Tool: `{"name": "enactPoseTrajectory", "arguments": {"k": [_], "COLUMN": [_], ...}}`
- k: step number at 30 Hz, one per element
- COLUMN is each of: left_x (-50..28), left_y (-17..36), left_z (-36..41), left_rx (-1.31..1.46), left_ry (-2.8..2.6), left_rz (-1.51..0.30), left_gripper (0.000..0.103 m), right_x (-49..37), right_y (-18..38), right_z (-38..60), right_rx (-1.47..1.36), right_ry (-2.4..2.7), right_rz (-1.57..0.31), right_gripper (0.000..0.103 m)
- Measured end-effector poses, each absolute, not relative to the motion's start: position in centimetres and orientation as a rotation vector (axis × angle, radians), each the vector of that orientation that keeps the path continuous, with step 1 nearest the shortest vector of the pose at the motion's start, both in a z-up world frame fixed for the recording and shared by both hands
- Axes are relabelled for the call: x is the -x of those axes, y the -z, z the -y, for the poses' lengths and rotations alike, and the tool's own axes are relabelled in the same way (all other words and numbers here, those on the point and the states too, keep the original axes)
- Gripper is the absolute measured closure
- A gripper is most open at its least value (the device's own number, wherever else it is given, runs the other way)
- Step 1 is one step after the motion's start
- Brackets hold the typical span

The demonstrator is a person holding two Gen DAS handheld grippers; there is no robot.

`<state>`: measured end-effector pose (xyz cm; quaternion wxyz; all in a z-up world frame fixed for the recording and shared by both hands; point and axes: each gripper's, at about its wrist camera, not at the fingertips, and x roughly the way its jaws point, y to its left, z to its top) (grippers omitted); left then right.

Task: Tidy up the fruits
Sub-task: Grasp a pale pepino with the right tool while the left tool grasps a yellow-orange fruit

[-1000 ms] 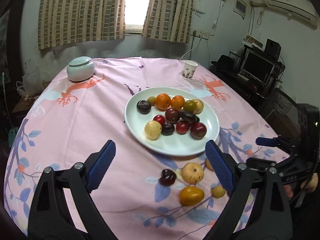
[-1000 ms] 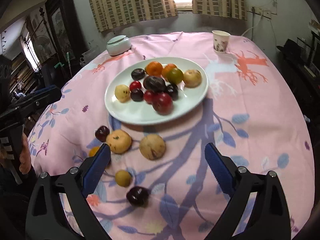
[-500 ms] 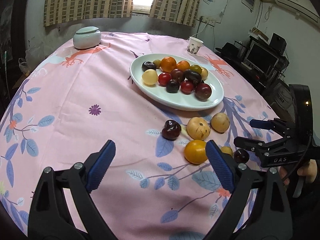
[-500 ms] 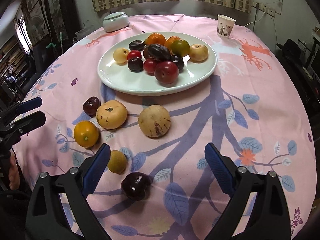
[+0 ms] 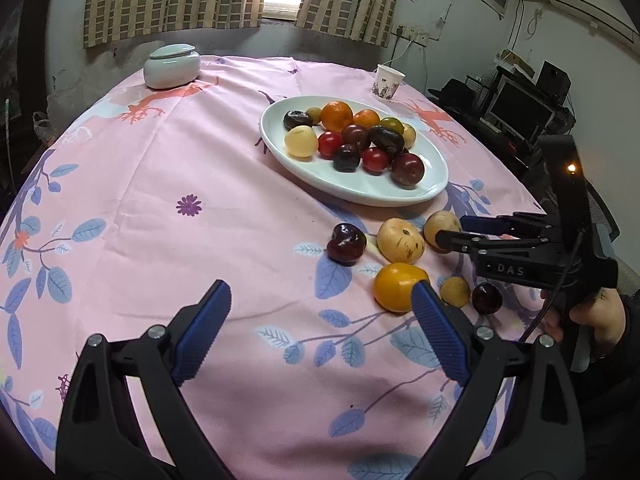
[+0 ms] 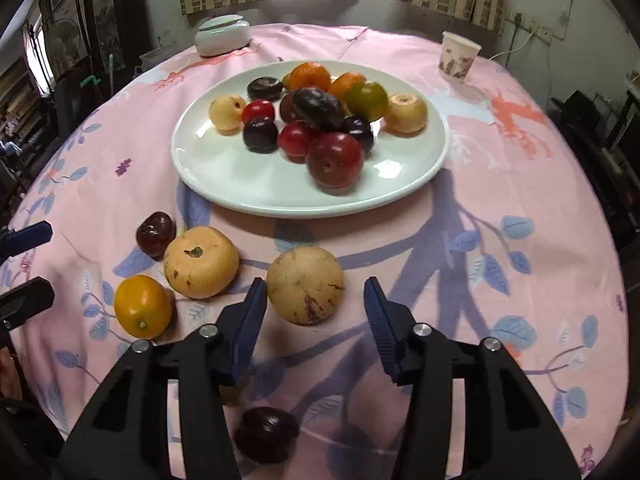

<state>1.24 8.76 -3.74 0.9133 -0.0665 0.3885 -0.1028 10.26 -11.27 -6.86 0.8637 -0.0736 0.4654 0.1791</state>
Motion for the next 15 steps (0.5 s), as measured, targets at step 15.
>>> {"name": "enactPoseTrajectory", "arguments": {"k": [15], "left_x": [-2.8], "left_y": [5.6], "left_z": [-3.6], "left_rx": [0.019], "left_ry": [0.244], "left_rz": [-0.924], "left_gripper": [0.010], "right_x": [-6.4], "right_y": [4.7], "right_z": [16.4], "right_rx": [0.038], "right_ry": [-0.377], "right_rz": [-0.921], "right_gripper": [0.061]}}
